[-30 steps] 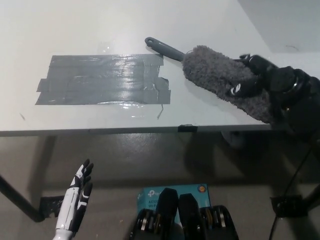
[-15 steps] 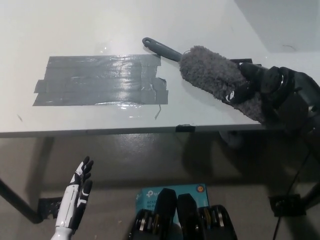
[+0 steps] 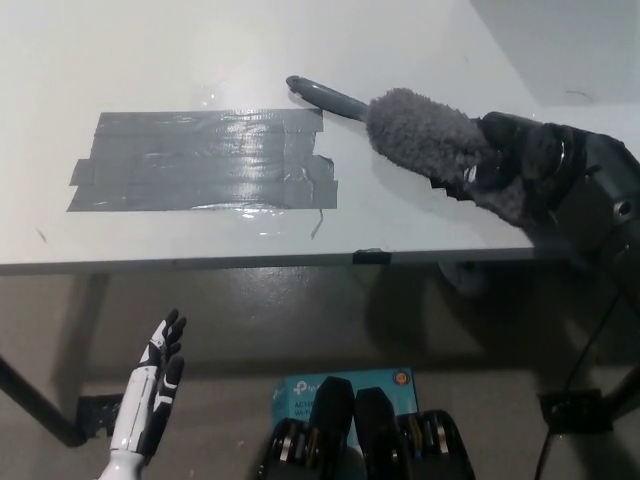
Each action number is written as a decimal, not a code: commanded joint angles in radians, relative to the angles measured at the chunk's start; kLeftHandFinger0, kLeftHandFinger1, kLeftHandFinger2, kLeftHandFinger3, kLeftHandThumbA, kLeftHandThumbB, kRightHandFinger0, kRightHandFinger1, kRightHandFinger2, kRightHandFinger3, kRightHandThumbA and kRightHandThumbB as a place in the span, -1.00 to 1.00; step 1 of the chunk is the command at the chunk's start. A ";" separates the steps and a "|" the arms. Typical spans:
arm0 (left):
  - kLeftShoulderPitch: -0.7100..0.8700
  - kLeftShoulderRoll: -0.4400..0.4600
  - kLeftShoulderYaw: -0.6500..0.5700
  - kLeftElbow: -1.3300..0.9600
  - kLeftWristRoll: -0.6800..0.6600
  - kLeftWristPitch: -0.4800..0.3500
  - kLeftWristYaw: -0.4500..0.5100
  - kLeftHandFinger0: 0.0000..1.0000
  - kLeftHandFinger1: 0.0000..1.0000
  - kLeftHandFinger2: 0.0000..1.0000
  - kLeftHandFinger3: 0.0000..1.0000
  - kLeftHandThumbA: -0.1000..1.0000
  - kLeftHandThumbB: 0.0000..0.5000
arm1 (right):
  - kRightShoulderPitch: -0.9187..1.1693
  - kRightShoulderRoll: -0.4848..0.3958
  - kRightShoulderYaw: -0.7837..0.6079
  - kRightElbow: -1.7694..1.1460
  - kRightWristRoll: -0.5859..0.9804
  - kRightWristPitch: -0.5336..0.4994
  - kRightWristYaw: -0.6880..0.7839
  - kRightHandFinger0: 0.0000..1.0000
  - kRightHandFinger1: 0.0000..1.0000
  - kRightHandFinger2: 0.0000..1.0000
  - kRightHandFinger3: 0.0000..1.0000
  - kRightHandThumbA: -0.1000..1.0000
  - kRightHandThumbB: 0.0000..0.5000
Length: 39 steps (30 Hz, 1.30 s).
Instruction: A grey duster is kept infront of the robot in the middle of the table and the robot extends its right arm to grab the duster, picks it up and hands it to a person
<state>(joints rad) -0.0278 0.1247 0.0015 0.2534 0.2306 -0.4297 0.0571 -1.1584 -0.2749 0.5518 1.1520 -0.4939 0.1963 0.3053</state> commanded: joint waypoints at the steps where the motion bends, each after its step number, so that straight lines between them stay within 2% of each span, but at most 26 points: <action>1: -0.014 0.014 0.001 -0.019 -0.003 -0.020 0.007 1.00 1.00 1.00 1.00 1.00 0.10 | 0.027 -0.007 -0.019 -0.011 0.009 -0.050 0.005 0.34 0.35 0.36 0.28 -1.00 -0.49; 3: -0.012 0.013 0.002 -0.026 -0.005 -0.010 0.005 1.00 1.00 1.00 1.00 1.00 0.11 | 0.030 -0.006 -0.036 -0.017 0.020 -0.059 0.006 0.20 0.24 0.24 0.07 -1.00 -0.48; 4: -0.013 0.014 0.002 -0.026 -0.003 -0.010 0.007 1.00 1.00 1.00 1.00 1.00 0.11 | 0.031 -0.006 -0.046 -0.020 0.029 -0.064 0.009 0.04 0.08 0.12 -0.07 -1.00 -0.50; 5: -0.017 0.013 0.002 -0.020 -0.002 -0.014 0.009 1.00 1.00 1.00 1.00 1.00 0.11 | 0.035 -0.007 -0.065 -0.029 0.046 -0.076 0.019 -0.24 -0.11 -0.01 0.04 -1.00 -0.44; 7: -0.017 0.012 0.002 -0.017 -0.003 -0.015 0.009 1.00 1.00 1.00 1.00 1.00 0.11 | 0.039 -0.008 -0.075 -0.033 0.050 -0.087 0.022 -0.31 -0.15 -0.05 0.09 -1.00 -0.42; 8: -0.018 0.012 0.002 -0.017 -0.005 -0.015 0.008 1.00 1.00 1.00 1.00 1.00 0.11 | 0.042 -0.006 -0.085 -0.041 0.056 -0.084 0.032 -0.40 -0.23 -0.13 -0.04 -1.00 -0.41; 9: -0.018 0.012 0.002 -0.017 -0.005 -0.015 0.008 1.00 1.00 1.00 1.00 1.00 0.08 | 0.046 -0.006 -0.091 -0.050 0.062 -0.081 0.039 -0.59 -0.46 -0.31 -0.14 -1.00 -0.37; 10: -0.017 0.013 0.001 -0.020 -0.004 -0.014 0.006 1.00 1.00 1.00 1.00 1.00 0.07 | 0.053 -0.004 -0.102 -0.065 0.070 -0.082 0.050 -0.88 -0.65 -0.41 -0.15 -1.00 -0.34; 11: -0.018 0.013 0.000 -0.018 -0.002 -0.017 0.007 1.00 1.00 1.00 1.00 1.00 0.07 | 0.060 -0.003 -0.106 -0.085 0.070 -0.079 0.057 -0.98 -0.72 -0.45 -0.18 -1.00 -0.31; 12: -0.020 0.013 0.000 -0.016 0.000 -0.020 0.008 1.00 1.00 1.00 1.00 1.00 0.06 | 0.065 -0.002 -0.110 -0.099 0.070 -0.077 0.064 -0.98 -0.72 -0.43 -0.11 -1.00 -0.29; 14: -0.022 0.015 0.001 -0.014 0.002 -0.023 0.010 1.00 1.00 1.00 1.00 1.00 0.05 | 0.070 0.000 -0.118 -0.110 0.076 -0.091 0.071 -0.84 -0.54 -0.33 -0.32 -1.00 -0.27; 15: -0.023 0.015 0.001 -0.014 0.002 -0.023 0.010 1.00 1.00 1.00 1.00 1.00 0.05 | 0.071 0.001 -0.120 -0.113 0.077 -0.093 0.073 -0.84 -0.54 -0.33 -0.32 -1.00 -0.27; 16: -0.024 0.017 0.000 -0.011 0.001 -0.028 0.009 1.00 1.00 1.00 1.00 1.00 0.04 | 0.073 0.002 -0.126 -0.122 0.082 -0.087 0.080 -0.88 -0.59 -0.36 -0.40 -1.00 -0.29; 17: -0.026 0.017 0.000 -0.009 0.001 -0.030 0.010 1.00 1.00 1.00 1.00 1.00 0.04 | 0.080 0.003 -0.142 -0.144 0.098 -0.075 0.090 -0.99 -0.68 -0.41 -0.28 -1.00 -0.34; 19: -0.028 0.017 0.000 -0.011 0.002 -0.022 0.008 0.99 1.00 1.00 1.00 1.00 0.07 | 0.089 0.005 -0.178 -0.158 0.137 -0.079 0.109 -1.00 -0.89 -0.57 -0.53 -1.00 -0.23; 21: -0.028 0.018 0.000 -0.013 0.002 -0.018 0.007 0.98 1.00 1.00 1.00 1.00 0.08 | 0.094 0.009 -0.221 -0.156 0.180 -0.091 0.137 -1.00 -0.85 -0.48 -0.63 -1.00 -0.15; 22: -0.027 0.017 0.001 -0.016 0.000 -0.015 0.007 0.98 1.00 1.00 1.00 1.00 0.07 | 0.103 0.010 -0.243 -0.179 0.206 -0.090 0.163 -0.91 -0.50 -0.04 -0.50 -1.00 -0.13; 25: -0.027 0.018 0.003 -0.016 -0.004 -0.019 0.007 1.00 1.00 1.00 1.00 1.00 0.04 | 0.125 0.017 -0.302 -0.250 0.262 -0.041 0.210 -0.97 -0.18 0.43 -0.15 -1.00 -0.12; 26: -0.026 0.018 0.002 -0.018 -0.001 -0.015 0.007 1.00 1.00 1.00 1.00 1.00 0.08 | 0.140 0.027 -0.350 -0.291 0.316 0.014 0.232 -0.98 -0.03 0.69 0.21 -1.00 -0.14; 27: -0.026 0.018 0.002 -0.020 0.001 -0.012 0.007 1.00 1.00 1.00 1.00 1.00 0.08 | 0.151 0.038 -0.391 -0.323 0.358 0.074 0.243 -0.94 0.05 0.79 0.35 -1.00 -0.15; 28: -0.025 0.018 0.003 -0.021 -0.001 -0.010 0.007 1.00 1.00 1.00 1.00 1.00 0.08 | 0.169 0.055 -0.451 -0.379 0.429 0.164 0.265 -0.90 0.14 0.91 0.69 -1.00 -0.21; 30: -0.026 0.017 0.003 -0.022 -0.004 -0.006 0.005 1.00 1.00 1.00 1.00 1.00 0.08 | 0.191 0.072 -0.512 -0.439 0.500 0.240 0.302 -0.91 0.09 0.80 0.94 -1.00 -0.22; 31: -0.026 0.017 0.003 -0.022 -0.003 -0.006 0.004 1.00 1.00 1.00 1.00 1.00 0.08 | 0.198 0.079 -0.533 -0.452 0.523 0.256 0.308 -0.93 0.05 0.76 0.97 -1.00 -0.17; 33: -0.028 0.016 0.003 -0.019 0.000 -0.013 0.009 1.00 1.00 1.00 1.00 1.00 0.05 | 0.229 0.113 -0.600 -0.500 0.606 0.274 0.278 -1.00 -0.21 0.72 0.95 -1.00 -0.10; 37: -0.029 0.017 0.003 -0.018 0.003 -0.016 0.011 1.00 1.00 1.00 1.00 1.00 0.05 | 0.284 0.146 -0.626 -0.599 0.681 0.274 0.226 -1.00 -0.34 0.69 1.00 -1.00 -0.17; 39: -0.030 0.017 0.002 -0.019 0.002 -0.013 0.009 1.00 1.00 1.00 1.00 1.00 0.06 | 0.313 0.161 -0.637 -0.642 0.761 0.274 0.183 -1.00 -0.34 0.78 1.00 -1.00 -0.22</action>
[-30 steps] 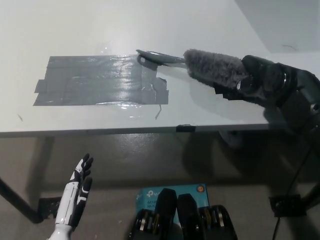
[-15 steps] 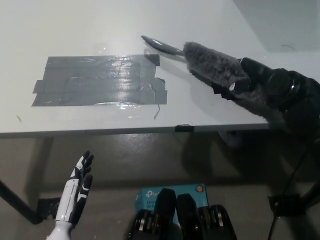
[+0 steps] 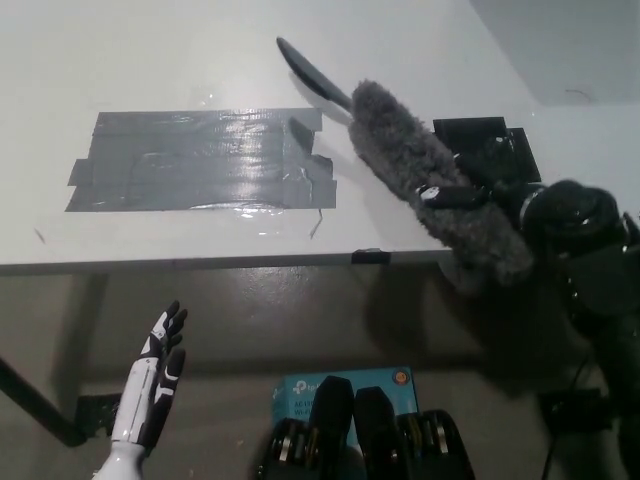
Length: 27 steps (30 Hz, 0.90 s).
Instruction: A grey duster is kept infront of the robot in the middle of the table and the robot extends its right arm to grab the duster, picks it up and hands it to a person
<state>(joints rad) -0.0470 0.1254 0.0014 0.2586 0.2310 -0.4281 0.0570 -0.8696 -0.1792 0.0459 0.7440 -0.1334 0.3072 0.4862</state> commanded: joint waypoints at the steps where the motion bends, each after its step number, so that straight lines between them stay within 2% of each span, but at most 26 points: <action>1: -0.011 0.016 0.002 -0.024 0.001 -0.014 0.008 1.00 1.00 1.00 1.00 1.00 0.06 | 0.036 0.069 -0.133 -0.249 0.427 0.163 -0.001 -1.00 -0.31 0.79 1.00 -1.00 -0.26; 3: -0.015 0.016 0.001 -0.023 0.002 -0.013 0.008 1.00 1.00 1.00 1.00 1.00 0.02 | 0.089 0.091 -0.144 -0.308 0.528 0.163 -0.022 -1.00 -0.28 0.70 1.00 -1.00 -0.34; 7: -0.016 0.018 0.003 -0.030 0.002 -0.006 0.006 1.00 1.00 1.00 1.00 1.00 0.04 | 0.148 0.105 -0.118 -0.375 0.667 0.163 -0.071 -1.00 -0.23 0.65 1.00 -1.00 -0.30; 8: -0.015 0.018 0.003 -0.033 0.000 -0.004 0.005 1.00 1.00 1.00 1.00 1.00 0.04 | 0.179 0.114 -0.105 -0.415 0.726 0.163 -0.112 -1.00 -0.20 0.68 1.00 -1.00 -0.26; 10: -0.017 0.019 0.003 -0.028 -0.001 -0.010 0.005 1.00 1.00 1.00 1.00 0.99 0.02 | 0.209 0.122 -0.093 -0.456 0.790 0.163 -0.142 -1.00 -0.19 0.70 1.00 -1.00 -0.35; 13: -0.020 0.020 0.003 -0.012 0.004 -0.030 0.013 1.00 1.00 1.00 1.00 0.99 0.01 | 0.259 0.133 -0.063 -0.525 0.891 0.163 -0.199 -1.00 -0.15 0.72 1.00 -1.00 -0.34; 19: -0.019 0.023 0.001 -0.026 0.002 -0.013 0.004 1.00 1.00 1.00 1.00 0.98 -0.01 | 0.343 0.161 -0.032 -0.660 1.078 0.163 -0.352 -1.00 -0.20 0.66 1.00 -1.00 -0.39; 20: -0.018 0.024 0.001 -0.029 0.002 -0.010 0.003 1.00 1.00 1.00 1.00 0.97 -0.02 | 0.364 0.169 -0.030 -0.690 1.117 0.163 -0.381 -1.00 -0.21 0.64 1.00 -1.00 -0.46; 27: -0.025 0.029 0.001 -0.018 0.007 -0.031 0.008 1.00 1.00 1.00 1.00 0.97 -0.02 | 0.431 0.187 -0.033 -0.771 1.213 0.163 -0.450 -1.00 -0.17 0.68 1.00 -1.00 -0.55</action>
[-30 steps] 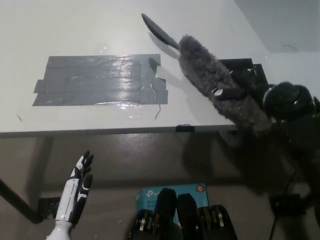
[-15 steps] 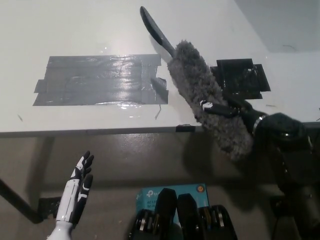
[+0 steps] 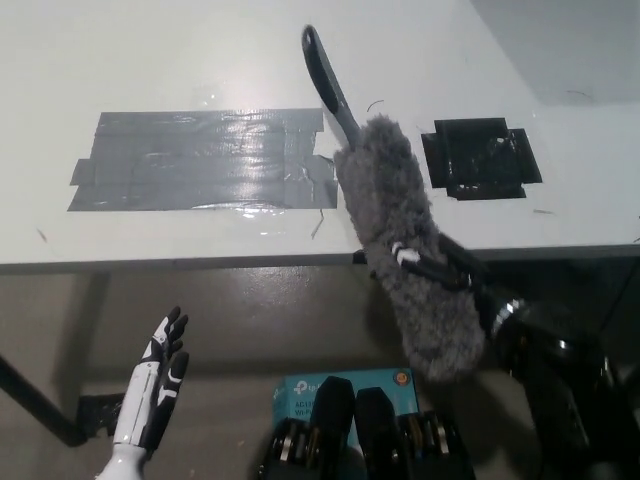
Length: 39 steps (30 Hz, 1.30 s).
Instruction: A grey duster is kept infront of the robot in the middle of the table and the robot extends its right arm to grab the duster, picks it up and hands it to a person
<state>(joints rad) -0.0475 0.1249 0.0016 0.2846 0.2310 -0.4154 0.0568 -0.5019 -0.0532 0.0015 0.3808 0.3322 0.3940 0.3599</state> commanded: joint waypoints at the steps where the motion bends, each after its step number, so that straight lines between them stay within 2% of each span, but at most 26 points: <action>1: -0.024 0.029 0.001 -0.044 0.007 -0.044 0.008 1.00 1.00 1.00 1.00 0.97 -0.02 | 0.063 0.061 0.012 -0.407 0.747 0.076 -0.324 -1.00 -0.17 0.68 1.00 -1.00 -0.55; 7: -0.025 0.030 0.001 -0.048 0.013 -0.037 0.009 1.00 1.00 1.00 1.00 0.95 -0.07 | 0.108 0.062 0.017 -0.468 0.804 0.076 -0.350 -1.00 -0.19 0.64 1.00 -1.00 -0.47; 16: -0.028 0.030 0.001 -0.050 0.014 -0.031 0.008 1.00 1.00 1.00 1.00 0.88 -0.17 | 0.119 0.046 0.037 -0.503 0.870 0.076 -0.391 -1.00 -0.18 0.67 1.00 -1.00 -0.52; 18: -0.031 0.030 0.001 -0.047 0.008 -0.034 0.006 1.00 1.00 1.00 1.00 0.87 -0.17 | 0.119 0.042 0.043 -0.515 0.880 0.076 -0.413 -1.00 -0.15 0.69 1.00 -1.00 -0.46; 31: -0.038 0.034 0.001 -0.037 0.016 -0.045 0.011 1.00 1.00 1.00 1.00 0.85 -0.23 | 0.115 0.024 0.076 -0.525 0.930 0.076 -0.477 -1.00 -0.15 0.72 1.00 -1.00 -0.58; 39: -0.040 0.030 0.004 -0.038 0.007 -0.046 0.012 1.00 1.00 1.00 1.00 0.69 -0.28 | 0.097 0.010 0.100 -0.452 0.931 0.076 -0.475 -1.00 -0.13 0.69 1.00 -1.00 -0.63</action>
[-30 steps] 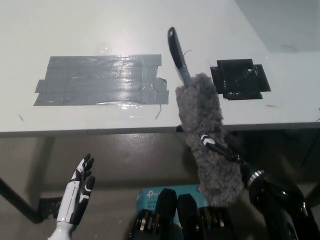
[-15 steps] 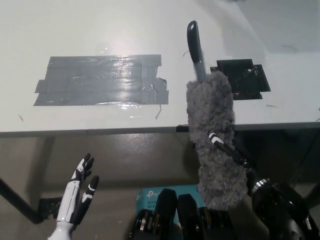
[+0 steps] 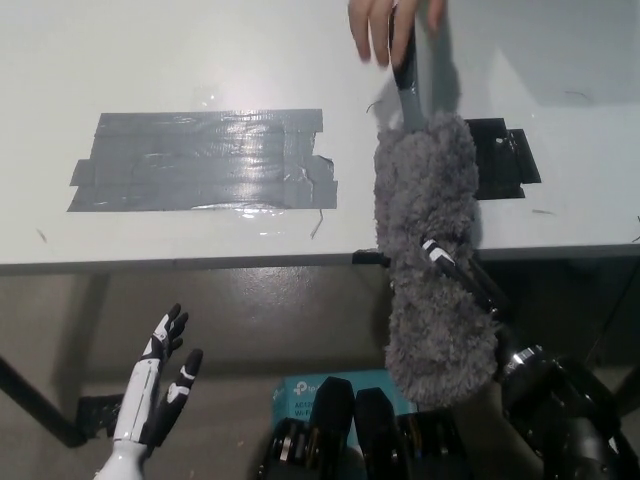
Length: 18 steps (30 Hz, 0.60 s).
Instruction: A grey duster is kept infront of the robot in the middle of the table and the robot extends its right arm to grab the duster, picks it up and hands it to a person
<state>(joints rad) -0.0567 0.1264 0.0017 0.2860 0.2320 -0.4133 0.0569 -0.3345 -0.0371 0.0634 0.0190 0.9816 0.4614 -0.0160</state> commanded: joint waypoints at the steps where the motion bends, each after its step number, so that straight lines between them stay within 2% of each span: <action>1: -0.030 0.028 0.005 -0.040 0.001 -0.047 0.011 1.00 1.00 1.00 1.00 0.66 -0.29 | -0.072 -0.008 0.042 -0.077 0.281 0.009 -0.100 -1.00 -0.12 0.68 1.00 -1.00 -0.60; 12: -0.038 0.026 0.006 -0.046 -0.010 -0.038 0.007 1.00 1.00 1.00 1.00 0.54 -0.31 | -0.085 -0.029 0.083 -0.035 0.299 0.009 -0.140 -1.00 -0.16 0.66 1.00 -1.00 -0.53; 14: -0.040 0.027 0.006 -0.042 -0.013 -0.043 0.008 1.00 1.00 1.00 1.00 0.53 -0.31 | -0.085 -0.038 0.091 -0.032 0.300 0.009 -0.114 -1.00 -0.08 0.67 1.00 -1.00 -0.48; 15: -0.040 0.027 0.006 -0.043 -0.013 -0.040 0.007 1.00 1.00 1.00 1.00 0.53 -0.31 | -0.082 -0.046 0.095 -0.033 0.296 0.009 -0.089 -0.85 0.14 1.00 1.00 -0.97 -0.15; 16: -0.039 0.027 0.005 -0.044 -0.012 -0.038 0.007 1.00 1.00 1.00 1.00 0.53 -0.31 | -0.080 -0.048 0.095 -0.034 0.296 0.009 -0.086 -0.85 0.14 1.00 1.00 -0.97 -0.15; 17: -0.040 0.029 0.006 -0.046 -0.011 -0.035 0.007 1.00 1.00 1.00 1.00 0.53 -0.31 | -0.078 -0.056 0.101 -0.038 0.296 0.009 -0.055 -0.09 0.99 1.00 1.00 -0.35 -0.35; 18: -0.041 0.029 0.006 -0.046 -0.011 -0.034 0.007 1.00 1.00 1.00 1.00 0.53 -0.31 | -0.076 -0.062 0.106 -0.041 0.294 0.009 -0.031 0.11 1.00 1.00 1.00 -0.26 -0.25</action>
<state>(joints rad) -0.0868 0.1409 0.0031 0.2729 0.2300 -0.4174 0.0569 -0.3787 -0.0775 0.1482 0.0195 1.2153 0.4698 -0.1296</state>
